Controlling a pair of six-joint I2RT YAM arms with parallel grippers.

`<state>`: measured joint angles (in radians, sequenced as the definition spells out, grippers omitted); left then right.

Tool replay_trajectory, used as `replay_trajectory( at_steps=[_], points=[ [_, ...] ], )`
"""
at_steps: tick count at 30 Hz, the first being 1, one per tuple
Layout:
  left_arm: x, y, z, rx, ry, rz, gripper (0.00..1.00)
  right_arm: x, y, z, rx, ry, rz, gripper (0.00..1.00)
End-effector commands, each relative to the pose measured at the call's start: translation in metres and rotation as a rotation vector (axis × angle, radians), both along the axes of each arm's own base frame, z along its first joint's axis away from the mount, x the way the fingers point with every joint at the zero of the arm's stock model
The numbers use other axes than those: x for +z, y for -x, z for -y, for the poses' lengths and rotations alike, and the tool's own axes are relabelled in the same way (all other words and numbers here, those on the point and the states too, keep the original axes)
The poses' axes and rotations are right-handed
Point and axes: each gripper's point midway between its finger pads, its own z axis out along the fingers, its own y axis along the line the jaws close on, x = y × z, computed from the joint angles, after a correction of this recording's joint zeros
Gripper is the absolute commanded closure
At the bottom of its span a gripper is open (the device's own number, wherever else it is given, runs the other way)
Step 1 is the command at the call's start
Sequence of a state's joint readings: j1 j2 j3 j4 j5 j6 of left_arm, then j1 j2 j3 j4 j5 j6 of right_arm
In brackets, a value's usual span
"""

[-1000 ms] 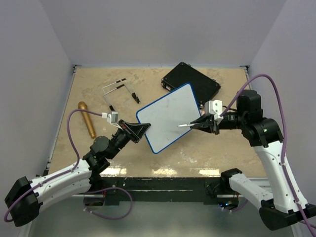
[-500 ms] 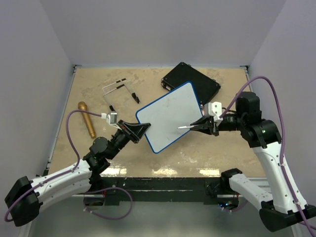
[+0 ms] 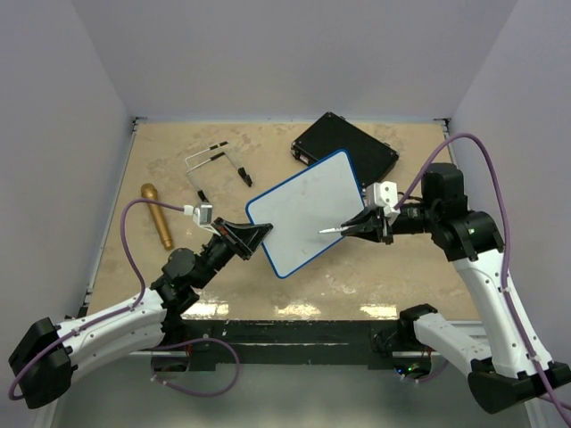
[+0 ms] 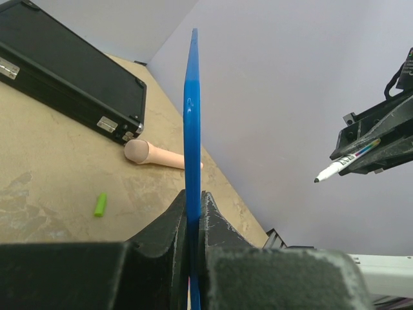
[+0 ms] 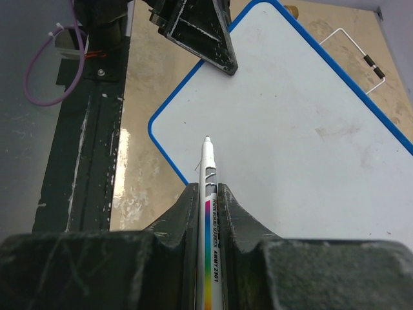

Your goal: Write a sentence on the whiteboard

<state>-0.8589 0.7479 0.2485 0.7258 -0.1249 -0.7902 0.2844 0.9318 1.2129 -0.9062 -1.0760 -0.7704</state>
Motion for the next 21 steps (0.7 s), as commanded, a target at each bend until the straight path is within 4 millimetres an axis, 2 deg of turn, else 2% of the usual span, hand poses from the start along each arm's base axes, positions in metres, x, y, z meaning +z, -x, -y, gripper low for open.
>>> replay_trajectory(
  at_steps=[1, 11, 21],
  points=[
    [0.0655, 0.0104, -0.0095, -0.006, 0.173, 0.161, 1.0, 0.0113, 0.0069, -0.0031, 0.045, -0.026, 0.033, 1.0],
    [0.0659, 0.012, -0.0072, -0.019, 0.173, 0.164, 1.0, 0.0123, 0.0135, -0.0034, 0.086, -0.024, 0.044, 1.0],
    [0.0626, 0.013, -0.0073, -0.024, 0.17, 0.158, 1.0, 0.0116, 0.0096, -0.0038, 0.071, -0.025, 0.028, 1.0]
  ],
)
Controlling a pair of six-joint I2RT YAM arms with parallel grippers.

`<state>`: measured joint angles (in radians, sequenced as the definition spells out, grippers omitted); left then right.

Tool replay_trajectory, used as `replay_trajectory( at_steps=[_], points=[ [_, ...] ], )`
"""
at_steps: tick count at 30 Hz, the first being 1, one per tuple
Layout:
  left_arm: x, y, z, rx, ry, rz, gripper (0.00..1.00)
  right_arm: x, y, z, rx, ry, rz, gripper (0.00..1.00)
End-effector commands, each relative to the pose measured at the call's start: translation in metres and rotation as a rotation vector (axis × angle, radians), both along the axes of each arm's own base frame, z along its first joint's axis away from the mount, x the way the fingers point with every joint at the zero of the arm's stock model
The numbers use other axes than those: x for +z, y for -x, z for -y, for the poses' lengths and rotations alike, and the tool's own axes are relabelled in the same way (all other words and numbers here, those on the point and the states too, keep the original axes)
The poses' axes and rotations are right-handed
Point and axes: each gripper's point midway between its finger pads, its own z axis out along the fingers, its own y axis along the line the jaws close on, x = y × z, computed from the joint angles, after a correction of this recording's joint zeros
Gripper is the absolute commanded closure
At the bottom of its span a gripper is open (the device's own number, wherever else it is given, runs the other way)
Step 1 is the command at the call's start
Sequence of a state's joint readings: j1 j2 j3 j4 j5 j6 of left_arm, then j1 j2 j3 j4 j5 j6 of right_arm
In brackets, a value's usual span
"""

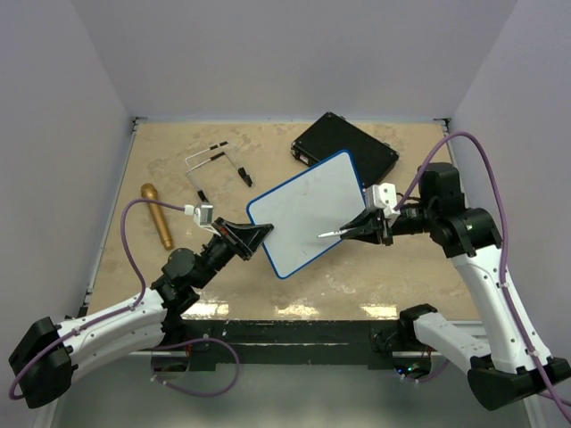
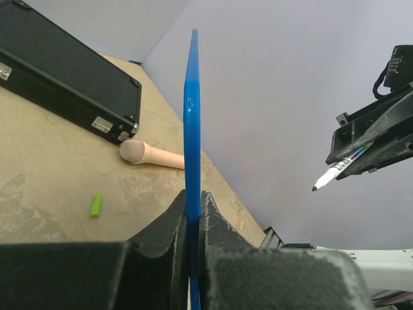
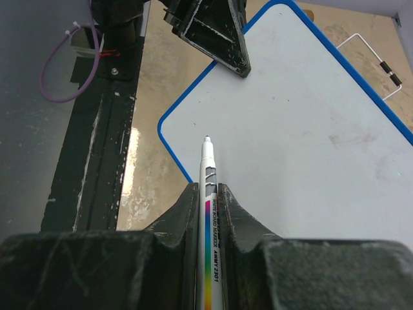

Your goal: Write a sentence on the whiteboard

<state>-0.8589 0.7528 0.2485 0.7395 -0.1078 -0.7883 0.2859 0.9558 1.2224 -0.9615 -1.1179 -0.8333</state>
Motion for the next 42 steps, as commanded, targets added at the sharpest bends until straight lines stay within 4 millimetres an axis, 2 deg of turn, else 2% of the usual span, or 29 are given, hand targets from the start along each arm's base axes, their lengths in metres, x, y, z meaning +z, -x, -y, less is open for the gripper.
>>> replay_trajectory(
  at_steps=[1, 12, 19, 22, 29, 38, 42],
  points=[
    [0.062, 0.011, -0.01, -0.01, 0.172, 0.148, 1.0, 0.015, 0.004, -0.001, 0.018, -0.026, 0.041, 1.0],
    [0.062, 0.009, -0.007, -0.011, 0.177, 0.143, 1.0, 0.019, 0.002, -0.004, 0.031, -0.031, 0.05, 1.0],
    [0.064, 0.004, -0.005, 0.003, 0.193, 0.142, 1.0, 0.045, -0.005, -0.019, 0.057, -0.061, 0.082, 1.0],
    [0.067, 0.003, -0.003, 0.0, 0.191, 0.146, 1.0, 0.049, -0.007, -0.029, 0.054, -0.052, 0.096, 1.0],
    [0.065, 0.004, -0.001, -0.007, 0.177, 0.149, 1.0, 0.046, -0.017, -0.037, 0.016, -0.033, 0.109, 1.0],
    [0.062, 0.005, -0.003, 0.0, 0.166, 0.159, 1.0, 0.04, -0.019, -0.038, 0.008, -0.029, 0.105, 1.0],
    [0.061, 0.004, -0.003, 0.0, 0.172, 0.147, 1.0, 0.045, -0.02, -0.042, 0.001, -0.055, 0.072, 1.0]
  ],
)
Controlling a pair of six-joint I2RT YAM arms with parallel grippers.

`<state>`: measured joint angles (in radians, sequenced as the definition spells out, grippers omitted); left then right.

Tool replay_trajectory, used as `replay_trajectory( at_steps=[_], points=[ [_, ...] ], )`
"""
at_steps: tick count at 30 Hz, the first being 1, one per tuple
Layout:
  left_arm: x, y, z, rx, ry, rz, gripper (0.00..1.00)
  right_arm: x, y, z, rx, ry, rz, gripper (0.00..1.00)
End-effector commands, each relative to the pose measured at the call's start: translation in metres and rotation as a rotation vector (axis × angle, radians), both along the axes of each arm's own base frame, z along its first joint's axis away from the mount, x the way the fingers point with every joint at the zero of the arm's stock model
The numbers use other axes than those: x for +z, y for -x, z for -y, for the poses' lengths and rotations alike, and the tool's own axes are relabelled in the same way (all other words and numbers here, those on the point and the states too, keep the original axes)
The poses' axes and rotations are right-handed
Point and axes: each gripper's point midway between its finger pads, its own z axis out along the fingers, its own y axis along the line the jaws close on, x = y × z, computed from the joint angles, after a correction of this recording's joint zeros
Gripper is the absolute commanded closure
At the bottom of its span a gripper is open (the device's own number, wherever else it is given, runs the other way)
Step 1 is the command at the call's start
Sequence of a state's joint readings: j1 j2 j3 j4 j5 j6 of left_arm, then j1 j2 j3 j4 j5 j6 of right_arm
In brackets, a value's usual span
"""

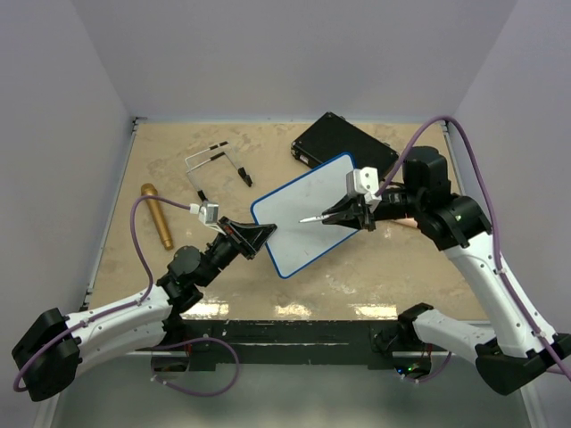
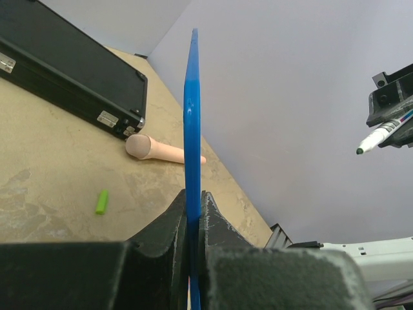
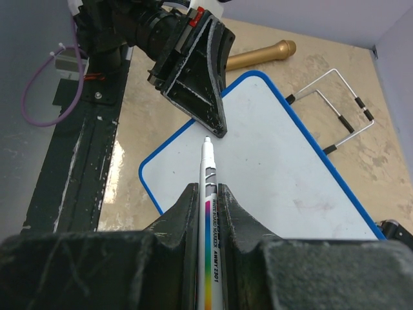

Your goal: Write a sentence on the whiteboard

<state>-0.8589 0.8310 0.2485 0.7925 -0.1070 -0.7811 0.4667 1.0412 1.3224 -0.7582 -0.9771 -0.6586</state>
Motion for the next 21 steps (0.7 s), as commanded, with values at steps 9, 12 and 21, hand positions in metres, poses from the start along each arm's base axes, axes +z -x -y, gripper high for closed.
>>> replay_trajectory(
  at_steps=[9, 12, 21],
  points=[
    [0.071, 0.011, -0.014, 0.006, 0.214, 0.159, 1.0, 0.016, -0.005, -0.009, -0.015, -0.028, 0.015, 1.0],
    [0.073, 0.011, -0.013, 0.003, 0.215, 0.164, 1.0, 0.029, -0.005, -0.005, -0.007, -0.002, 0.081, 1.0],
    [0.074, 0.013, -0.014, -0.002, 0.221, 0.169, 1.0, 0.017, -0.005, -0.006, -0.009, 0.009, 0.037, 1.0]
  ],
)
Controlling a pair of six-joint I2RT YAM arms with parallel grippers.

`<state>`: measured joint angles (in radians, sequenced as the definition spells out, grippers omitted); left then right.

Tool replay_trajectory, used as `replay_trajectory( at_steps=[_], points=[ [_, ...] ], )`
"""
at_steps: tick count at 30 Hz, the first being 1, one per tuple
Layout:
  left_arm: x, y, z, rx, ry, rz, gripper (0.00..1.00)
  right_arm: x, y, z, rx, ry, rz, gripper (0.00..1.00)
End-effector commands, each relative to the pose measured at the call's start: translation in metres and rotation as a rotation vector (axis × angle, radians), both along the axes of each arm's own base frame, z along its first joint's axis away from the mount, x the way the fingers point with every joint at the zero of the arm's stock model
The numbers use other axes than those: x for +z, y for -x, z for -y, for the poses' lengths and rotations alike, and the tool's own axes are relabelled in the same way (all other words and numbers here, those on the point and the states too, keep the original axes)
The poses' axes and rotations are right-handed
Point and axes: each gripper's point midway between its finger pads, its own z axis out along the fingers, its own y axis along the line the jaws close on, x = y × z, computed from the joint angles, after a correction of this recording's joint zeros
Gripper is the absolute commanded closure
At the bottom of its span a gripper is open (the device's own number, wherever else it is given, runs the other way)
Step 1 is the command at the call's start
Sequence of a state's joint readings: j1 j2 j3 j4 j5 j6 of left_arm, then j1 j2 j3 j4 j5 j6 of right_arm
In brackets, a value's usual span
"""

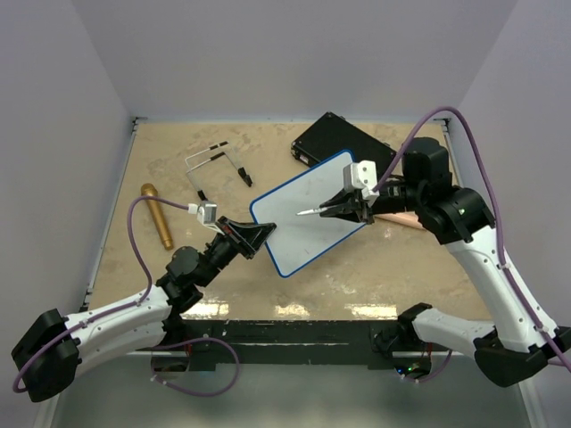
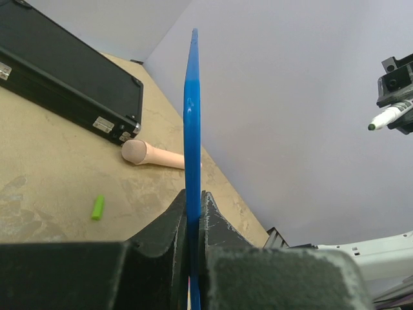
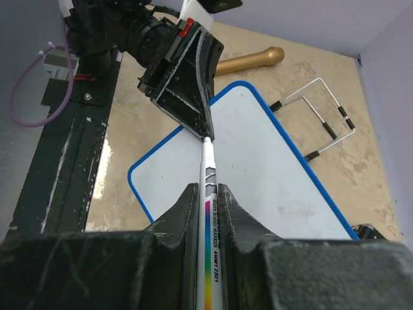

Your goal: Write a sentence on the whiteboard

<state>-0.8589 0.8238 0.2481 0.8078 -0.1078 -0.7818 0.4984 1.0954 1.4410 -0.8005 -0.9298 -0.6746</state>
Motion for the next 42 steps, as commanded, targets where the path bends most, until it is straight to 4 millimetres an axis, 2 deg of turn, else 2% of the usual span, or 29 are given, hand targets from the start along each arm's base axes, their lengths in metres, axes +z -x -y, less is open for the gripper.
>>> replay_trajectory(
  at_steps=[1, 9, 12, 18, 23, 29, 42],
  points=[
    [0.067, 0.012, -0.013, -0.002, 0.201, 0.154, 1.0, -0.004, -0.001, -0.001, -0.01, -0.007, -0.005, 1.0],
    [0.072, 0.016, -0.011, -0.03, 0.243, 0.171, 1.0, -0.028, -0.013, -0.013, -0.012, 0.001, -0.027, 1.0],
    [0.069, 0.015, -0.009, -0.034, 0.238, 0.168, 1.0, -0.028, -0.014, -0.02, -0.008, -0.005, -0.033, 1.0],
    [0.069, 0.014, -0.007, -0.035, 0.238, 0.17, 1.0, -0.028, -0.035, -0.03, -0.091, -0.025, -0.038, 1.0],
    [0.069, 0.015, -0.005, -0.041, 0.237, 0.171, 1.0, -0.032, -0.044, -0.035, -0.144, -0.026, -0.047, 1.0],
    [0.07, 0.016, -0.003, -0.05, 0.239, 0.173, 1.0, -0.034, -0.043, -0.04, -0.13, -0.022, -0.057, 1.0],
    [0.07, 0.017, -0.002, -0.059, 0.245, 0.178, 1.0, -0.047, -0.054, -0.045, -0.175, 0.001, -0.071, 1.0]
  ],
)
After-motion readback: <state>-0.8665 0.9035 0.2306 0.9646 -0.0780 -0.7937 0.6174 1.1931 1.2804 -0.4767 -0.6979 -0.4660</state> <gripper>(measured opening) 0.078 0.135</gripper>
